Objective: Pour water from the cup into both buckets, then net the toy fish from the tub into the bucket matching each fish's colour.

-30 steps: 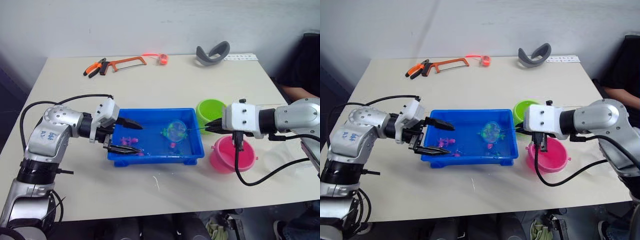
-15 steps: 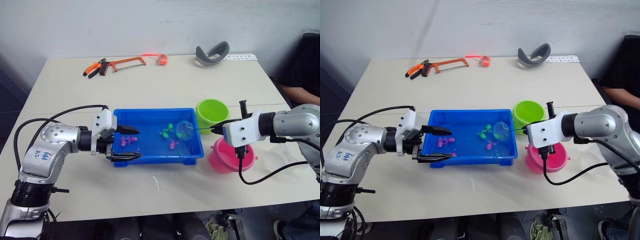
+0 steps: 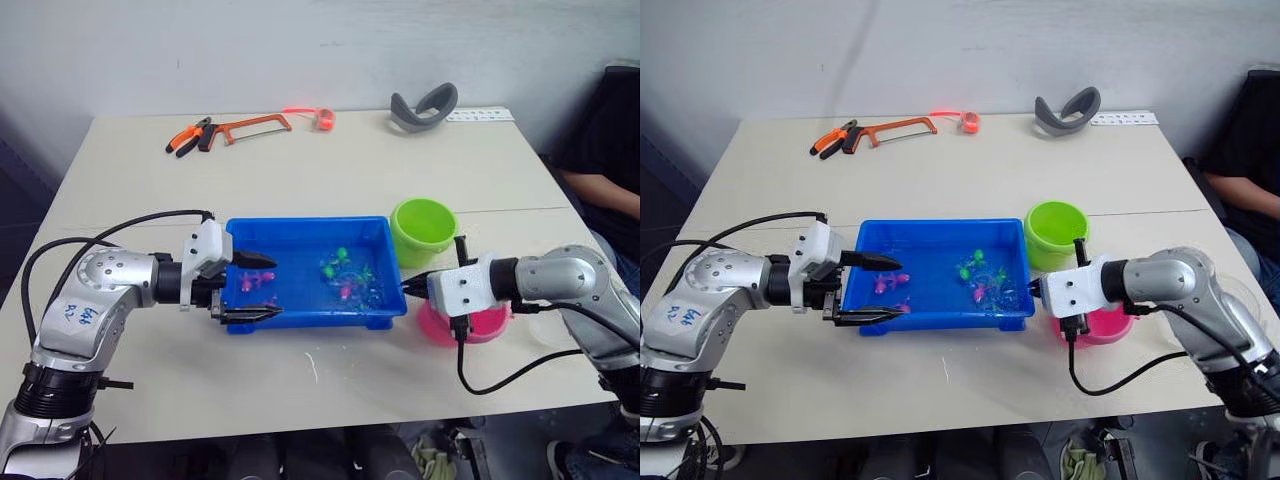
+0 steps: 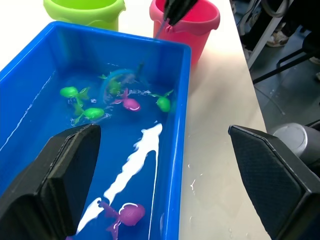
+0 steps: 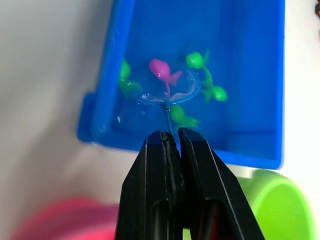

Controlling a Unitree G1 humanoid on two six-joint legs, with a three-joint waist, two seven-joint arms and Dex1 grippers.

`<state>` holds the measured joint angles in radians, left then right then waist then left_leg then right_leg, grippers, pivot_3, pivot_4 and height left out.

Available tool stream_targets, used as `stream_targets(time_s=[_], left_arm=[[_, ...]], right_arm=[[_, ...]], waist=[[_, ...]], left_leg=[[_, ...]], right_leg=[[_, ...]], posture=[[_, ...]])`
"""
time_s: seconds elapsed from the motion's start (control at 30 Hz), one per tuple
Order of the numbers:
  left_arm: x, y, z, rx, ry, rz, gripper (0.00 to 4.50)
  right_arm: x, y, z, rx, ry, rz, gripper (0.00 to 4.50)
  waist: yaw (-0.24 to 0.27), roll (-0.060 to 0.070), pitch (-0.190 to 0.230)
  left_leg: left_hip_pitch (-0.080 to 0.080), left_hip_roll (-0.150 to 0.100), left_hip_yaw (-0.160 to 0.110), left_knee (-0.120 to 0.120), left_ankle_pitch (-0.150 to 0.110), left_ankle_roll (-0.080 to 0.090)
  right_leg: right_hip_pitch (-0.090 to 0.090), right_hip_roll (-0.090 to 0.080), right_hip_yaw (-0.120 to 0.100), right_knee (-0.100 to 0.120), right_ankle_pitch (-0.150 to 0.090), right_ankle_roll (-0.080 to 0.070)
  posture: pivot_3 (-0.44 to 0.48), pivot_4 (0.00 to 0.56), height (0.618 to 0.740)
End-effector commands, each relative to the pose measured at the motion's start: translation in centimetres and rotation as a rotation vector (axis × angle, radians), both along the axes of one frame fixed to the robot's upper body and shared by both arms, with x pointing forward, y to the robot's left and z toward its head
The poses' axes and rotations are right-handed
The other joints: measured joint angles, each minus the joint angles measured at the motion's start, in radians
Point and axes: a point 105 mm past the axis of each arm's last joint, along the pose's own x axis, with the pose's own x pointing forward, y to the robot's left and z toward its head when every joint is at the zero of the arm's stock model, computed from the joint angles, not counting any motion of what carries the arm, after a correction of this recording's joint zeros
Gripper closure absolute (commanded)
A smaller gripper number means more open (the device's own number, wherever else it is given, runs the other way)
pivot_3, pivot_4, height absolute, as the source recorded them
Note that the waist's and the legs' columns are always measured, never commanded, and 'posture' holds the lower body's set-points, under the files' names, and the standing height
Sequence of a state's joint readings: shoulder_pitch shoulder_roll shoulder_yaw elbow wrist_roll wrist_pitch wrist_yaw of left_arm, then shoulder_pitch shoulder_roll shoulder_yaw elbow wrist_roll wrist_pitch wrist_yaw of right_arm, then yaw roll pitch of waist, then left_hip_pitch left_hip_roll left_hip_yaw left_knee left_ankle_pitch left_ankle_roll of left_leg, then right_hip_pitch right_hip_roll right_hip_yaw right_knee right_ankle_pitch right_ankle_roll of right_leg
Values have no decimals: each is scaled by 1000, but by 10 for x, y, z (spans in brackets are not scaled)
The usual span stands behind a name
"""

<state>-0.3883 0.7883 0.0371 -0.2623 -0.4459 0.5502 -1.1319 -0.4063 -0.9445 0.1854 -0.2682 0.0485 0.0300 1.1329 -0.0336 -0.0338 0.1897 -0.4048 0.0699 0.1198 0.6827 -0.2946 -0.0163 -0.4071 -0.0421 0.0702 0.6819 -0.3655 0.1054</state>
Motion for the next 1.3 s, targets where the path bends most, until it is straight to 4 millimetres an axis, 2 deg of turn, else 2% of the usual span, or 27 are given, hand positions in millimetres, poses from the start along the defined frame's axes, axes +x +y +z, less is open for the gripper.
stream_targets(time_s=[0.03, 0.27, 0.47, 0.57, 0.7, 0.83, 1.07, 1.3], left_arm=[[1, 1, 11, -15, -52, 2, 52], [3, 1, 10, -17, -54, -2, 52], [7, -3, 16, -66, -48, -21, 52], [9, -9, 22, -108, -42, -39, 52], [7, -35, 24, -162, -5, -149, 52], [7, -52, 22, -173, 10, -222, 52], [19, -71, 26, -181, -11, -322, 52], [21, -93, 26, -193, -10, -444, 52]], right_arm=[[-6, 8, 17, 162, 65, -59, 4500], [-13, 3, 28, 463, 298, -248, 4500], [-22, -6, 35, 578, 389, -335, 4500], [-26, -14, 39, 604, 379, -370, 4500], [-42, -32, 50, 675, 321, -433, 4500], [-57, -47, 55, 703, 279, -491, 4500], [-98, -78, 57, 715, 189, -663, 4500], [-134, -105, 55, 679, 103, -854, 4500]], waist=[[1, 0, 0], [3, 0, 0], [6, 0, 0], [6, 0, 0], [8, 0, 0], [7, 0, 0], [8, 1, -1], [11, 2, -2]], left_leg=[[0, 0, 0, 0, 0, 0], [0, 0, 0, 0, 0, 0], [0, -1, -1, 0, 0, 0], [0, -2, -1, 0, 0, 1], [0, -3, -2, -1, 0, 1], [0, -4, -3, -1, 0, 1], [3, -5, -10, -1, 0, 1], [2, -6, -12, -1, -1, 1]], right_leg=[[0, 0, 0, 0, 0, 0], [0, 0, 0, 0, 0, 0], [1, 0, 0, 0, 0, 0], [2, 0, -1, -1, 0, 0], [2, 0, -1, -2, 0, 0], [4, 1, -2, -4, 0, 1], [14, 3, -7, -10, 1, 1], [17, 3, -8, -15, 1, 3]], posture=[[0, 150, 740], [0, 150, 740], [0, 150, 740], [0, 150, 740], [0, 150, 740], [0, 150, 740], [0, 150, 740], [0, 150, 740]])
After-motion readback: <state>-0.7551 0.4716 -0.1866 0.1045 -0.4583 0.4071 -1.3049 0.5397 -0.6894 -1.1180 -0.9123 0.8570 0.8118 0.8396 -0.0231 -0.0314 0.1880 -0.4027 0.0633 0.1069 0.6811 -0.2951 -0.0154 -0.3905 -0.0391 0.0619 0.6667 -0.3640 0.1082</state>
